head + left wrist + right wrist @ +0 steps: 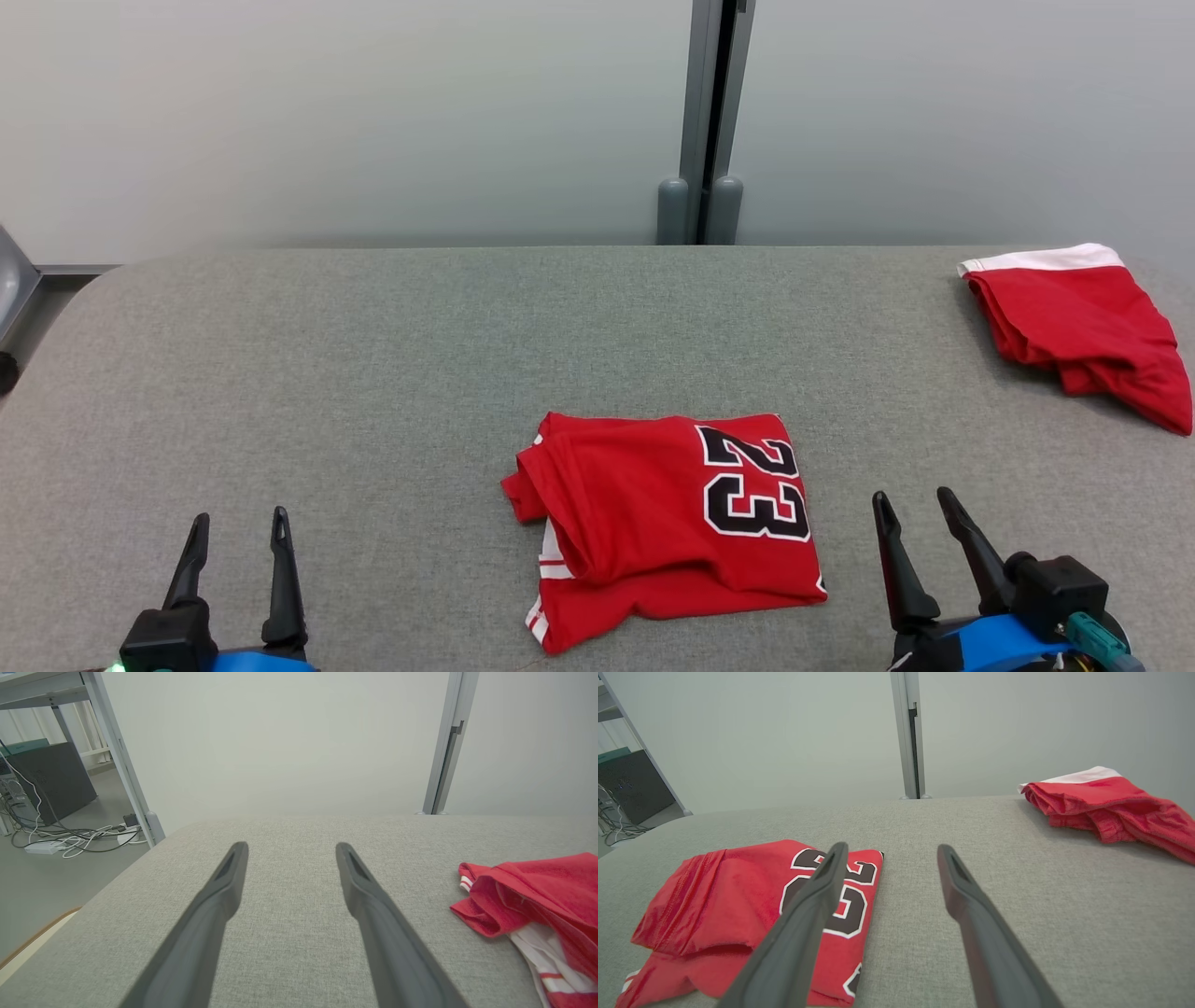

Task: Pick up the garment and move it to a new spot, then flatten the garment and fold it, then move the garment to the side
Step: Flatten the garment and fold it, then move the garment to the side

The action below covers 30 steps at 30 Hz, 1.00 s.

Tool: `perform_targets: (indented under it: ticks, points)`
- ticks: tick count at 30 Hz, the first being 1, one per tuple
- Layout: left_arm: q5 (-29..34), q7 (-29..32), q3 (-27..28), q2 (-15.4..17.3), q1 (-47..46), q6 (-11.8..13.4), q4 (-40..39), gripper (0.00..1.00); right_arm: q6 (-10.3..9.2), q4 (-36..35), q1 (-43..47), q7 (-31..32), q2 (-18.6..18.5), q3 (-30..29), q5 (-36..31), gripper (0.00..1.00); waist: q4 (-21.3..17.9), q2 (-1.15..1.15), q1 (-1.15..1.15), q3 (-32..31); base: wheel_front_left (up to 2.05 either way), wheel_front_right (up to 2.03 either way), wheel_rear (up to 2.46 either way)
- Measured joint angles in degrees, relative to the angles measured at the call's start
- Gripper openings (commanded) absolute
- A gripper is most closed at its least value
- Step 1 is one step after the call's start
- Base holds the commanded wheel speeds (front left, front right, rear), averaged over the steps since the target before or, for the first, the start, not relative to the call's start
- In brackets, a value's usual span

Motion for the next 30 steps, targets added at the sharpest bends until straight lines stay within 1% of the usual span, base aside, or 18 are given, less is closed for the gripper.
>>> perform_targets:
  ticks: [15,18,23,30]
  points:
    - [-0.7,0.0,-0.3,0.2,0.0,0.4,0.2,1.00,0.00,2.0,-1.2,0.0,0.0,0.4,0.0,1.00,0.0,0.00,0.00,0.1,0.00,0.00,0.00]
    - [-0.8,0.0,-0.5,0.2,-0.1,0.5,-0.1,1.00,0.00,2.5,-4.1,0.2,0.0,0.4,-0.4,1.00,0.1,0.00,0.00,0.5,0.00,0.00,0.00]
    - [-1.2,0.0,-0.5,0.6,-0.9,0.5,0.1,1.00,0.00,4.0,-10.4,2.2,0.0,1.4,-1.4,1.00,0.2,0.00,0.00,1.5,0.00,0.00,0.00]
    - [-1.3,0.0,-1.1,0.5,-2.8,0.5,-0.4,1.00,0.00,11.5,-17.0,6.1,0.0,4.5,-1.5,1.00,1.0,0.00,0.00,3.5,0.00,0.00,0.00]
